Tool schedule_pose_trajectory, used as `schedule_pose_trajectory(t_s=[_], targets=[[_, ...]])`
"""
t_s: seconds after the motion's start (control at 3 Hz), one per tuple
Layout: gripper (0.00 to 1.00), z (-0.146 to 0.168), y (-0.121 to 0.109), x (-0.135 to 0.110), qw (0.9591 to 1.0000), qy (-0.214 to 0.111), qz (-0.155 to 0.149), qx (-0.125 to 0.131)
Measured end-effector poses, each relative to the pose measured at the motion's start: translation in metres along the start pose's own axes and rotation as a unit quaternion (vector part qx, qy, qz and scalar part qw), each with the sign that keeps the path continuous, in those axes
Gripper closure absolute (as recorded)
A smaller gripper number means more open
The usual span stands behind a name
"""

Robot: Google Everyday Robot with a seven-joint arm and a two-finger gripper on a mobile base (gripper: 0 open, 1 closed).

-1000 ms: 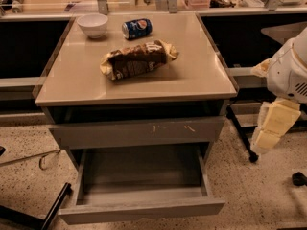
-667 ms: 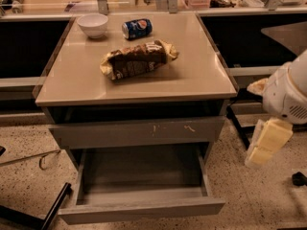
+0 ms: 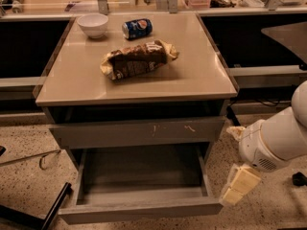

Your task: Close middle drawer

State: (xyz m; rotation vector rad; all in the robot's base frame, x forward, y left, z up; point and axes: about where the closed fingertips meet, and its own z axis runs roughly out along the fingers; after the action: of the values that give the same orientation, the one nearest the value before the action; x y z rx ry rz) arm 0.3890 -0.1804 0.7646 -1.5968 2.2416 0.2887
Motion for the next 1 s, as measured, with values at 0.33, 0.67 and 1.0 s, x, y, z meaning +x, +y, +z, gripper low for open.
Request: schedule_pose_trajectory(t_s=[0.33,0.67,1.0], targets=[[0.0,0.0,0.0,0.0,1.0,0.0,0.0,0.0],[0.0,0.017,0.012,-0.005,0.9998,-0.005,-0.015,-0.016],[0.0,0.053,0.034,-0.017,0.9979,-0.029,-0.037,-0.044]])
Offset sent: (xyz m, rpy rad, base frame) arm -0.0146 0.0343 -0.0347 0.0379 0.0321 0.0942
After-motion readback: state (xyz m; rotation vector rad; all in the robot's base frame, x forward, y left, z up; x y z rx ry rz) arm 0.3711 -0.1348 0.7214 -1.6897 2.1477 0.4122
